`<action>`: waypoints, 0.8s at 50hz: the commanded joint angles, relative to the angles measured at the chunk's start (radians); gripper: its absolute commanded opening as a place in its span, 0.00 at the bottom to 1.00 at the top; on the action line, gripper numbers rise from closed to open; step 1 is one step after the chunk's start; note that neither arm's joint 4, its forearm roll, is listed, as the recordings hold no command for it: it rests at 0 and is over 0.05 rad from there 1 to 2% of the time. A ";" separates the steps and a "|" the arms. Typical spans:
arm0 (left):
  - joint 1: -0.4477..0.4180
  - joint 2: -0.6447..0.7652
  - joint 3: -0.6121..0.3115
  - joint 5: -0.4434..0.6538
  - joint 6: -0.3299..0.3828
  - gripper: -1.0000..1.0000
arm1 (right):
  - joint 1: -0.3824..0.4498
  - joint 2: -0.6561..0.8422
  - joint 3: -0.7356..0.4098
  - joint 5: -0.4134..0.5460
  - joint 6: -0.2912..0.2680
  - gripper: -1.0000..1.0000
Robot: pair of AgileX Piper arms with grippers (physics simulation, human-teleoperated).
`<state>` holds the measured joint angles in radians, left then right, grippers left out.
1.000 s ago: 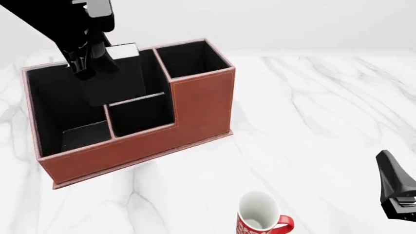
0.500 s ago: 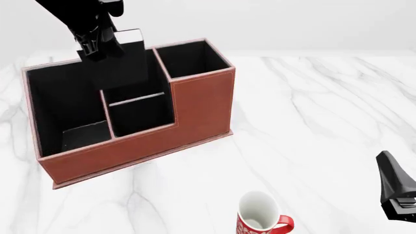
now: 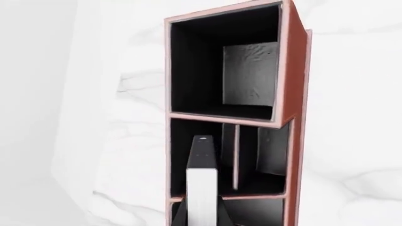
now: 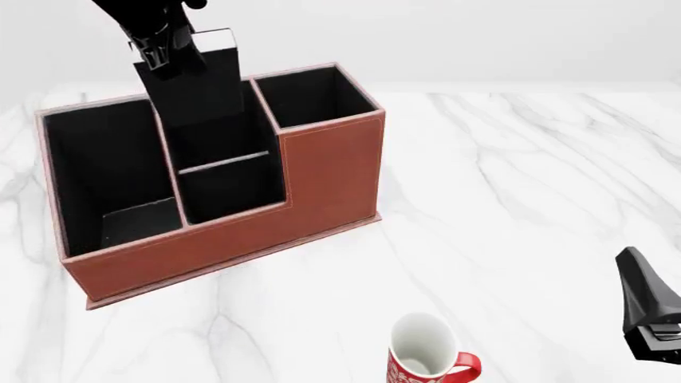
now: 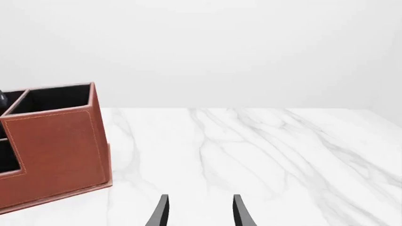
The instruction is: Pick up the book and place it in the front compartment of the caddy.
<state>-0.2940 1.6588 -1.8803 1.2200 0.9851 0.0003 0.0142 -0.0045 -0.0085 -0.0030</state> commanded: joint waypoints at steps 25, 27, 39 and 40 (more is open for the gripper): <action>-0.022 0.082 -0.058 0.000 -0.024 0.00 | 0.000 -0.002 0.001 0.001 0.000 1.00; 0.002 0.085 -0.056 0.000 0.002 0.00 | 0.000 -0.002 0.001 0.001 0.000 1.00; -0.007 0.110 -0.054 0.000 -0.021 0.00 | 0.000 -0.002 0.001 0.001 0.000 1.00; -0.002 0.111 -0.055 0.000 -0.013 0.00 | 0.000 -0.002 0.001 0.001 0.000 1.00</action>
<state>-0.3012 1.7574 -1.9268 1.2200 0.9561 0.0004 0.0141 -0.0045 -0.0084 -0.0030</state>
